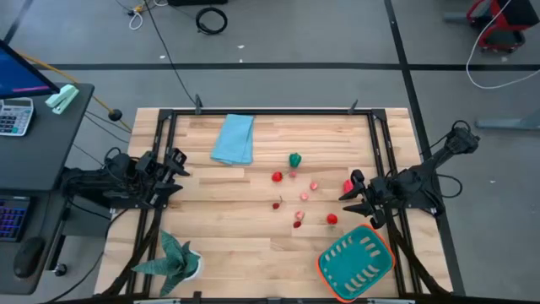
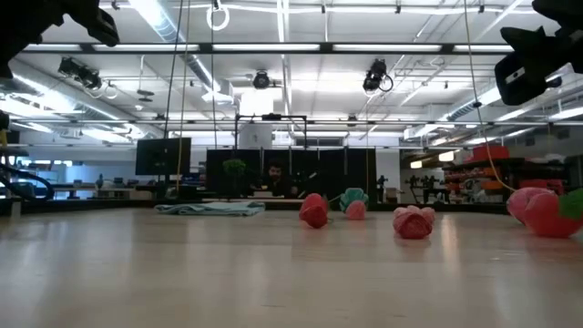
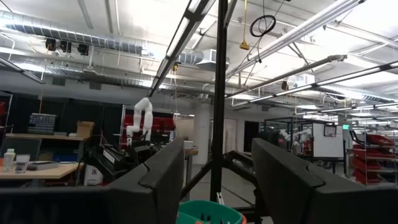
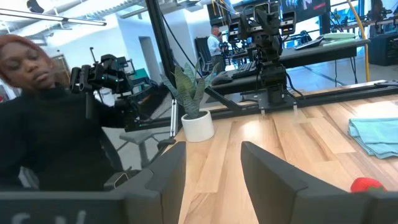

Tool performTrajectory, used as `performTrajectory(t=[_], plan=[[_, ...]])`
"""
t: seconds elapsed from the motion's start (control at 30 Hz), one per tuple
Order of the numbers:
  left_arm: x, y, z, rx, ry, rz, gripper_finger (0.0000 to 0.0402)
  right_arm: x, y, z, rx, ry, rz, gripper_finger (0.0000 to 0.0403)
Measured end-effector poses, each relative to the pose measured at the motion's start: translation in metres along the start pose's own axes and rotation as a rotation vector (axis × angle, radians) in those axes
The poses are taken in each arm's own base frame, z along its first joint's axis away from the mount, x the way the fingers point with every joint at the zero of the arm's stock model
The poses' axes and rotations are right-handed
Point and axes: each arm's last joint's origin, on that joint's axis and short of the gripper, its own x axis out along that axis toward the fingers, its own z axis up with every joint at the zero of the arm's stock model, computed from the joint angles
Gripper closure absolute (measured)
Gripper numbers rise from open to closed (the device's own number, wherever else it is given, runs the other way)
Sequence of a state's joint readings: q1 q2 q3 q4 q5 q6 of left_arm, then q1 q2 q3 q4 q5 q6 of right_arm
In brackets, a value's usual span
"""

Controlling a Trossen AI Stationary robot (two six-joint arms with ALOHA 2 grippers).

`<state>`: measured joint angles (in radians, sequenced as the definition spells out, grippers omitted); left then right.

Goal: Pick and placing Produce into tupperware

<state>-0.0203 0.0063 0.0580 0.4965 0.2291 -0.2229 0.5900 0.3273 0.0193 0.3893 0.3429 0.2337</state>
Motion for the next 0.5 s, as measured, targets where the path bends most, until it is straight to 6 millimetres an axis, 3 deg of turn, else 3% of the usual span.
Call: performTrajectory(t=[0.5], plan=[[0.0000,0.0000,0.0000,0.000,0.000,0.000,0.0211,0.0000,0.0000,0.0000,0.000,0.000,0.000,0.0241]])
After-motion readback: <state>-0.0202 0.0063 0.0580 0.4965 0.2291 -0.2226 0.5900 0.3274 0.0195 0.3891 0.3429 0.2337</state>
